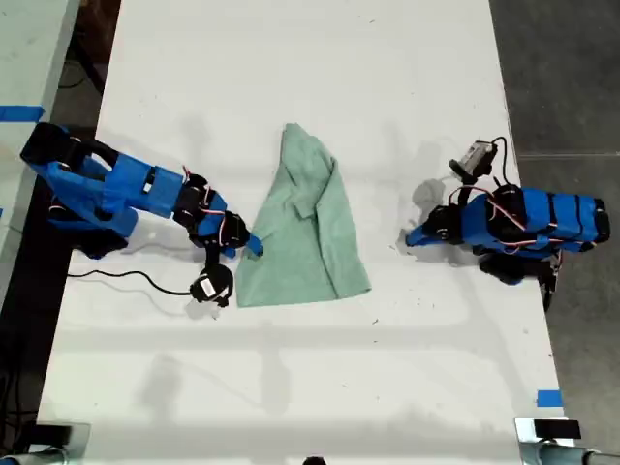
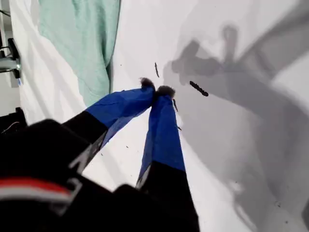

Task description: Fold t shirt

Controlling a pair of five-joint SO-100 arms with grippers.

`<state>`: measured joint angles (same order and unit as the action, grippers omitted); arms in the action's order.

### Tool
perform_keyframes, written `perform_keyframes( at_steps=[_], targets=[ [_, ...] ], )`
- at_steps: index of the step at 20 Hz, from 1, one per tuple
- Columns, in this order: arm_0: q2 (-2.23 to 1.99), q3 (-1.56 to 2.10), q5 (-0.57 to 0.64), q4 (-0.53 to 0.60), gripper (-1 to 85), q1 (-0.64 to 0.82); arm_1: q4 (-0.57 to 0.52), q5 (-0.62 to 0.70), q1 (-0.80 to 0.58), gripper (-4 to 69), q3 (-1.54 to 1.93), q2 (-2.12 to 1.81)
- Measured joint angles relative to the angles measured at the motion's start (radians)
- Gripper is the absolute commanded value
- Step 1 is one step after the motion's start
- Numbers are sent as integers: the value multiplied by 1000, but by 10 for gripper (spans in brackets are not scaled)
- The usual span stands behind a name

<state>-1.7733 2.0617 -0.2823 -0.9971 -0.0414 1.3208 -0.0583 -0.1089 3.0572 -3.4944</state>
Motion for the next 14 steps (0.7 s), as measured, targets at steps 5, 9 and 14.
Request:
perform_keyframes(
  at_steps=[5,9,14],
  targets=[
    [256,-155,11,-120,-1,51,0,0,0,22,0,0],
    [287,-225,-74,-215,-1,69,0,0,0,22,0,0],
    [291,-318,-89,-428,-1,61,0,0,0,22,0,0]
  ],
)
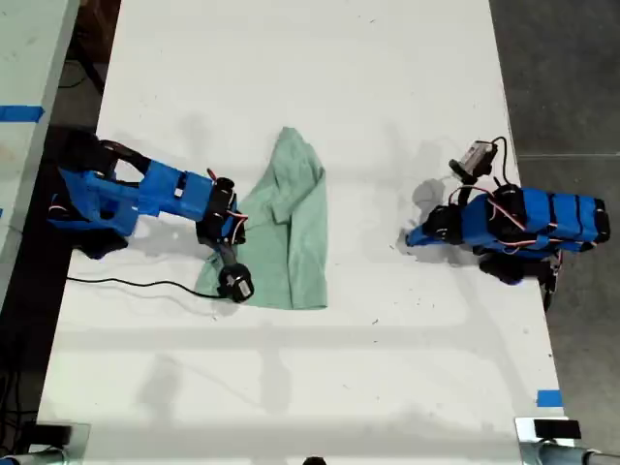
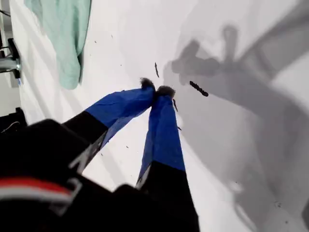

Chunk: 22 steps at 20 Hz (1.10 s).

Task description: Fold t shirt

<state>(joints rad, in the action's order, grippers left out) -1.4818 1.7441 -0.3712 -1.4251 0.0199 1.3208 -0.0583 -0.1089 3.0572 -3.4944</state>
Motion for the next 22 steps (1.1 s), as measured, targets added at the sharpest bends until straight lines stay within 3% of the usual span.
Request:
perform_keyframes(
  at_steps=[2,4,9,11,13,15,22],
  targets=[
    [-15,-95,-3,-114,-1,0,0,0,0,22,0,0],
    [-69,-164,17,-155,-1,0,0,0,0,22,0,0],
    [100,-554,193,-149,-1,2,0,0,0,22,0,0],
    [222,-672,288,-37,-1,2,0,0,0,22,0,0],
    [314,-701,341,92,131,2,0,0,0,22,0,0],
    [373,-704,348,173,181,2,0,0,0,22,0,0],
    [391,-704,350,224,141,2,0,0,0,22,2,0]
  ],
)
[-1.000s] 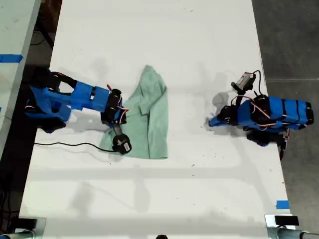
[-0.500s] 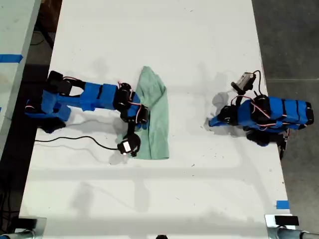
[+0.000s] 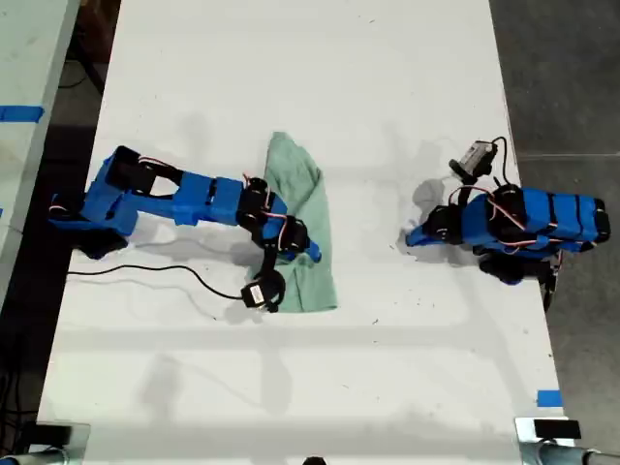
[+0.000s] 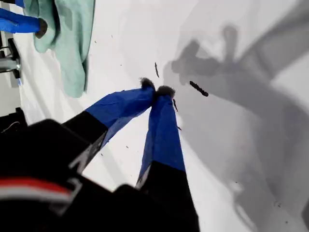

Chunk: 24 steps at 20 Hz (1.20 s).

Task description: Fold t shirt

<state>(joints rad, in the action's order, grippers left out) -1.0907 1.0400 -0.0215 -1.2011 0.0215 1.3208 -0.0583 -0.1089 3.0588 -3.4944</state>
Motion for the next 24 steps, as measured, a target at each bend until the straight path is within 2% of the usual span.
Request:
perform_keyframes(
  at_steps=[4,9,12,14,16,18,21,24],
  targets=[
    [-11,0,-133,57,120,0,0,0,0,22,0,0],
    [-2,0,-224,299,74,-35,0,0,3,22,0,0],
    [14,0,-334,310,30,-51,0,0,3,22,0,0],
    [41,-2,-379,302,34,-51,0,0,3,22,0,0],
    [61,-2,-377,281,93,-40,0,0,3,22,0,0],
    [63,-2,-318,282,169,-21,0,0,3,22,0,0],
    [63,-2,-224,383,168,-12,0,0,3,22,0,0],
    [78,-2,-202,515,145,-12,0,0,3,22,0,0]
  ],
)
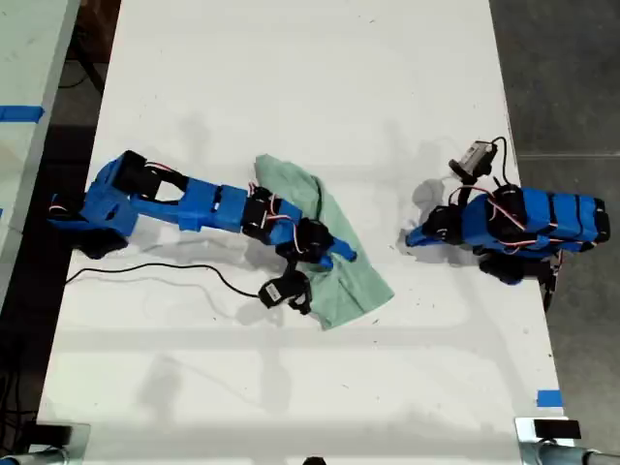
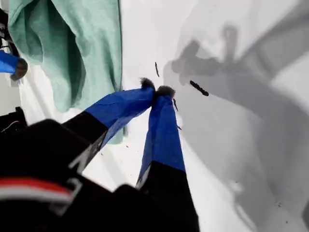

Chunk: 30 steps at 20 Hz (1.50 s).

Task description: Fold t shirt

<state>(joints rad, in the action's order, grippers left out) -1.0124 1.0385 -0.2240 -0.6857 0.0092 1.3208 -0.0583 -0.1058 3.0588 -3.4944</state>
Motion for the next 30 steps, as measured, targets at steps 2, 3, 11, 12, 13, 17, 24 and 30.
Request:
perform_keyframes(
  at_steps=[2,3,11,12,13,17,24,30],
  targets=[
    [34,2,0,49,143,2,0,0,0,22,0,0],
    [52,2,0,74,135,2,0,0,0,22,0,0],
    [153,2,14,192,107,17,0,0,0,22,0,0],
    [153,2,38,192,106,17,0,0,0,22,0,0],
    [153,2,55,190,105,18,0,0,0,22,0,0],
    [150,-2,37,58,107,23,0,0,0,22,0,0],
    [48,-31,23,-485,190,60,0,0,0,22,0,0],
    [-101,-23,32,-854,194,92,0,0,0,22,0,0]
  ],
)
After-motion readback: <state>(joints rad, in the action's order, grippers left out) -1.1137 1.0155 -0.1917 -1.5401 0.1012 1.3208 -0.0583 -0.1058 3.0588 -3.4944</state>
